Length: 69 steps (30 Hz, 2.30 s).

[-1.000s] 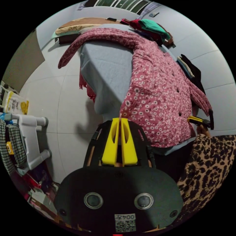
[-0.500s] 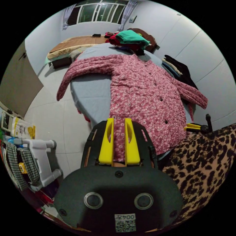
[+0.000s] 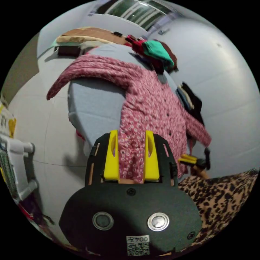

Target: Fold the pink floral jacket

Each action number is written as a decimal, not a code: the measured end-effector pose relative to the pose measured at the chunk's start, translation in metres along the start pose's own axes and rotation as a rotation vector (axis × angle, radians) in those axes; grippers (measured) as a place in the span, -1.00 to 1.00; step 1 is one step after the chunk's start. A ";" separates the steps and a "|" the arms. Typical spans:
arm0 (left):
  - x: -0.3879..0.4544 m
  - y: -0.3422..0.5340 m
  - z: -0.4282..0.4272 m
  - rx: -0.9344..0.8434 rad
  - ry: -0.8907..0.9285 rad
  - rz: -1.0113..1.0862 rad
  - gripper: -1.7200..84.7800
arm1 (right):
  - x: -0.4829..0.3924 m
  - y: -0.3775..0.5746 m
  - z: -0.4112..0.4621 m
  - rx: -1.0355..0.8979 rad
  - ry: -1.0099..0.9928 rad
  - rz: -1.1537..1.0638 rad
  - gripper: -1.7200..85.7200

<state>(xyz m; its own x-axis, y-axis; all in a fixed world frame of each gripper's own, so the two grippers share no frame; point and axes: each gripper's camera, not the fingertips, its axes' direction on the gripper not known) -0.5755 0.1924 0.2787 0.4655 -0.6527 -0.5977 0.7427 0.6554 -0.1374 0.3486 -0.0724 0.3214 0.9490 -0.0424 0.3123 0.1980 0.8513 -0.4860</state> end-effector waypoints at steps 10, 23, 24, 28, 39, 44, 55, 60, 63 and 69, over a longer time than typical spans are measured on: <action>-0.212 -0.107 -0.033 0.263 0.403 -0.635 -0.57 | -0.005 -0.024 0.002 -0.031 0.008 0.048 -0.61; -0.261 -0.160 -0.001 0.409 0.453 -0.753 -0.68 | 0.000 -0.078 0.006 -0.273 0.004 0.064 -0.60; -0.256 -0.162 -0.006 0.440 0.428 -0.729 -0.73 | 0.001 -0.080 0.007 -0.281 0.004 0.064 -0.60; -0.211 -0.175 -0.036 0.524 0.263 -0.508 -0.85 | 0.004 -0.081 0.007 -0.281 0.002 0.061 -0.61; 0.101 -0.185 -0.091 0.613 0.027 0.471 -0.89 | 0.016 -0.070 0.006 -0.252 0.007 0.036 -0.63; 0.272 -0.136 -0.042 0.533 0.012 0.905 -0.86 | 0.022 -0.054 0.004 -0.199 0.003 0.019 -0.63; 0.398 -0.043 0.096 0.215 -0.010 1.124 -0.71 | 0.049 0.003 0.002 0.002 -0.047 0.034 -0.63; 0.333 -0.028 0.136 0.116 -0.282 0.945 -0.68 | 0.075 0.034 -0.010 0.128 -0.213 0.103 -0.65; 0.307 -0.015 0.158 0.125 -0.390 0.880 -0.68 | 0.109 0.051 -0.035 0.410 -0.464 0.274 -0.66; 0.299 -0.006 0.222 0.059 -0.475 0.888 -0.65 | 0.153 -0.008 -0.055 0.609 -0.591 0.389 -0.63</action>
<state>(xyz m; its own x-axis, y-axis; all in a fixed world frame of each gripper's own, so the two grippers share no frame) -0.3338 -0.0907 0.2763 0.9958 -0.0296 -0.0866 0.0506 0.9664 0.2520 0.5059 -0.1142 0.3280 0.6094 0.4341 0.6635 -0.4292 0.8842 -0.1843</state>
